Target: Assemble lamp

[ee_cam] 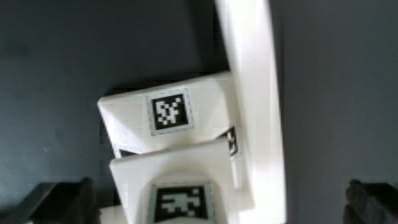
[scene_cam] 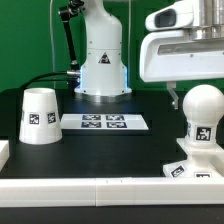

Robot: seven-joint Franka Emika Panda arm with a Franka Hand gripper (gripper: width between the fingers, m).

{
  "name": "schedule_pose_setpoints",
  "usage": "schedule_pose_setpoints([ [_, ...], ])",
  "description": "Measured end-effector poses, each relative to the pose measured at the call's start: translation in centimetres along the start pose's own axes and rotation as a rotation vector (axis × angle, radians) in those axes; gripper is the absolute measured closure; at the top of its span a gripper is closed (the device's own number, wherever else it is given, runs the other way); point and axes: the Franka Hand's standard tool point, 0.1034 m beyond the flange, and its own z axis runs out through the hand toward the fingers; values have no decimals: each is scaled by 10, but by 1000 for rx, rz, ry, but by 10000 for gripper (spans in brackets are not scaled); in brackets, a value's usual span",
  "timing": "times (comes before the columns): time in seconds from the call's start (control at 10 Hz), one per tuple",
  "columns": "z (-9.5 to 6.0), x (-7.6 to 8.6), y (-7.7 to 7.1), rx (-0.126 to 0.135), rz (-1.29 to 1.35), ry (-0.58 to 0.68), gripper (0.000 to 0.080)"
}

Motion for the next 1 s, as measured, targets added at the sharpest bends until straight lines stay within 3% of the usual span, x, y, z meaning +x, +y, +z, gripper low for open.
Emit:
schedule_pose_setpoints([
  [0.1,2,-9,15,-4,-56,-15,101],
  [0.2,2,-12,20,-7,-58,-20,101],
  [0.6,3,-11,23,-6,-64,-21,101],
  [0.8,3,-16,55,-21,-108,-29,101],
  [1.0,-7,-32,105,-43,-130,-39,101],
])
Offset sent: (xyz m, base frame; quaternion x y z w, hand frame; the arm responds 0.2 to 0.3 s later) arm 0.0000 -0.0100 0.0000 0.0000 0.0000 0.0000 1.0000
